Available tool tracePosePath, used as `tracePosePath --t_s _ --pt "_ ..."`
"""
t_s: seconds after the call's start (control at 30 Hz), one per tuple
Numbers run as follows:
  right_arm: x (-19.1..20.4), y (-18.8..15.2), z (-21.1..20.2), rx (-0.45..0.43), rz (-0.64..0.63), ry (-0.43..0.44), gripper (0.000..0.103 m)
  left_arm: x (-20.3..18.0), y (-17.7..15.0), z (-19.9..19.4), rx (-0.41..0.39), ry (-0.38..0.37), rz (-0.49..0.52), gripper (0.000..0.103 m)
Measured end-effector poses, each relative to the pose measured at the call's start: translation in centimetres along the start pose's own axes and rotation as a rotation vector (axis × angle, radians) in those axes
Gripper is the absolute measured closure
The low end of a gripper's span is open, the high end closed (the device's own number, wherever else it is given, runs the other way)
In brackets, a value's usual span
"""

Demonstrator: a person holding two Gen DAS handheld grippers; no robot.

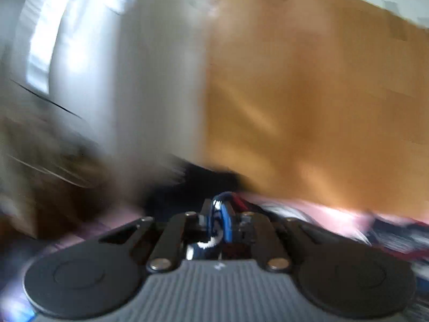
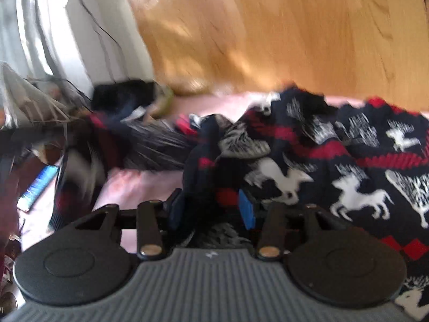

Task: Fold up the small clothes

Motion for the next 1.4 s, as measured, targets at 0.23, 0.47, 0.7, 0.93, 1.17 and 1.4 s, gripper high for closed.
tracePosePath --t_s 0.23,0.47,0.7,0.93,1.17,1.4 --pt "-1.4 0.4 0.7 0.021 0.011 0.001 0.048 1.0 -1.1 0.9 0.167 -0.150 -0.065 0.085" --pt "-8.7 4.3 -2.9 -0.060 0.056 -0.209 0.048 -9.8 3.2 -0.1 0.040 -0.399 0.125 0.054" --pt "-17.5 7.2 -4.1 -0.155 0.209 -0.306 0.048 -25.2 -1.6 8.5 0.270 -0.456 0.391 0.053" --pt "-25.6 10.2 -1.2 -0.129 0.208 -0.386 0.043 -30.1 -8.1 10.9 0.357 -0.434 0.545 0.057" --pt "-28.1 9.2 5.2 0.034 0.238 -0.249 0.081 -30.1 -6.0 9.9 0.202 -0.319 0.496 0.088" --pt "-24.4 11.8 -0.5 -0.256 0.094 -0.292 0.092 -29.8 -0.1 8.5 -0.013 -0.181 0.341 0.096"
Point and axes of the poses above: each gripper's, at about its wrist camera, not at the fingertips, and z roughly the way its jaws point, x to its left, y to its top, the point moved 6 cm from there along z, roughly the way its jaws point, and after that the axes turned 14 degrees about y, right-handed, at the moved point
